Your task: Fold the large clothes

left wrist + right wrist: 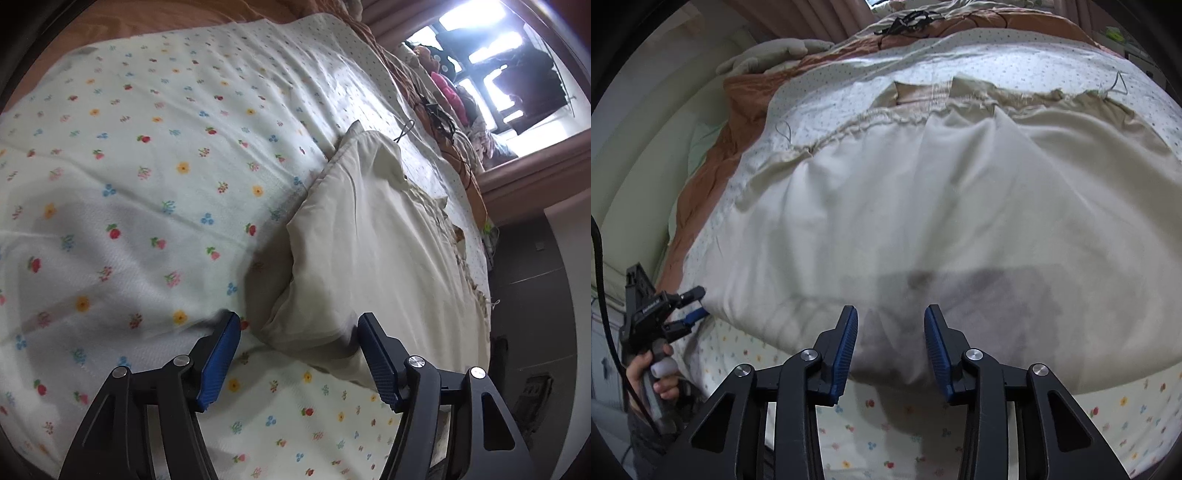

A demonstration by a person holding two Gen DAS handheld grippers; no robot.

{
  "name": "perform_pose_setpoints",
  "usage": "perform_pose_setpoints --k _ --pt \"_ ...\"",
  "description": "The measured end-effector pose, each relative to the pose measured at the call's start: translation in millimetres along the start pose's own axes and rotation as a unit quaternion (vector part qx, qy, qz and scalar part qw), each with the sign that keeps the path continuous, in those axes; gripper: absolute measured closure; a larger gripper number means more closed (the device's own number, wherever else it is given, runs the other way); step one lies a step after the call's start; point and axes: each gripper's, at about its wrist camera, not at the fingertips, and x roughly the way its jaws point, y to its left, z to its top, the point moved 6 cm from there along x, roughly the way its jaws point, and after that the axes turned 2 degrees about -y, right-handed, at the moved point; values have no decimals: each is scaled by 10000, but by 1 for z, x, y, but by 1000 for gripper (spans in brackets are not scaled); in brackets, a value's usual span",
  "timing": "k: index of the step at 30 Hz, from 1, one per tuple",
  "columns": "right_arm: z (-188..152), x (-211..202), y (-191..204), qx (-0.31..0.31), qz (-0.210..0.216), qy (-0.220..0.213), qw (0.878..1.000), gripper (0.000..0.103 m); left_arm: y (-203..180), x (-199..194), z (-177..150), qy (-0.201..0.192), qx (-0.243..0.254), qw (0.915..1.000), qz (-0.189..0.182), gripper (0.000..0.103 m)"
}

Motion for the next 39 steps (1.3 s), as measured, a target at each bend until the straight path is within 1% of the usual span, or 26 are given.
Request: perform_pose_setpoints --k 1,3,7,10,12,13,16,17,21,27,31,37,38,39 --pt "-2 4 -1 15 -20 54 10000 66 0 2 1 7 -9 10000 -16 37" --pt "-3 10 -4 76 -4 145 9999 66 -1 7 6 -23 -25 10000 -11 45" --pt "1 26 -10 126 -28 341 9993 68 -1 16 11 -134 -131 9997 -169 47" --pt "9 37 -11 101 -88 441 9989 70 0 16 12 -158 -147 9996 -194 50" --pt "17 43 -11 62 -159 457 9988 75 1 14 10 -125 -246 9993 -241 55" --pt "22 47 -12 36 -212 462 9987 76 2 12 8 -88 -414 9986 -325 56" --pt "38 57 -15 14 -361 425 9984 86 5 11 4 -90 -603 9973 -420 59" --pt "43 60 -17 19 -378 409 9984 90 5 12 4 -97 -633 9970 -424 59" --pt "68 72 -23 59 -411 388 9984 97 4 15 7 -66 -586 9975 -383 60" --pt "105 92 -28 83 -535 360 9979 99 5 19 12 -68 -626 9973 -368 66" --pt "131 106 -32 107 -615 297 9976 99 7 17 10 -121 -620 9976 -288 71" --pt "154 118 -37 246 -597 242 9976 100 1 10 12 -83 -655 9974 -283 83" --pt "154 117 -37 264 -573 281 9976 98 -2 8 13 -117 -627 9975 -300 85" --pt "154 115 -36 289 -540 320 9976 92 -7 3 14 -169 -584 9976 -328 86"
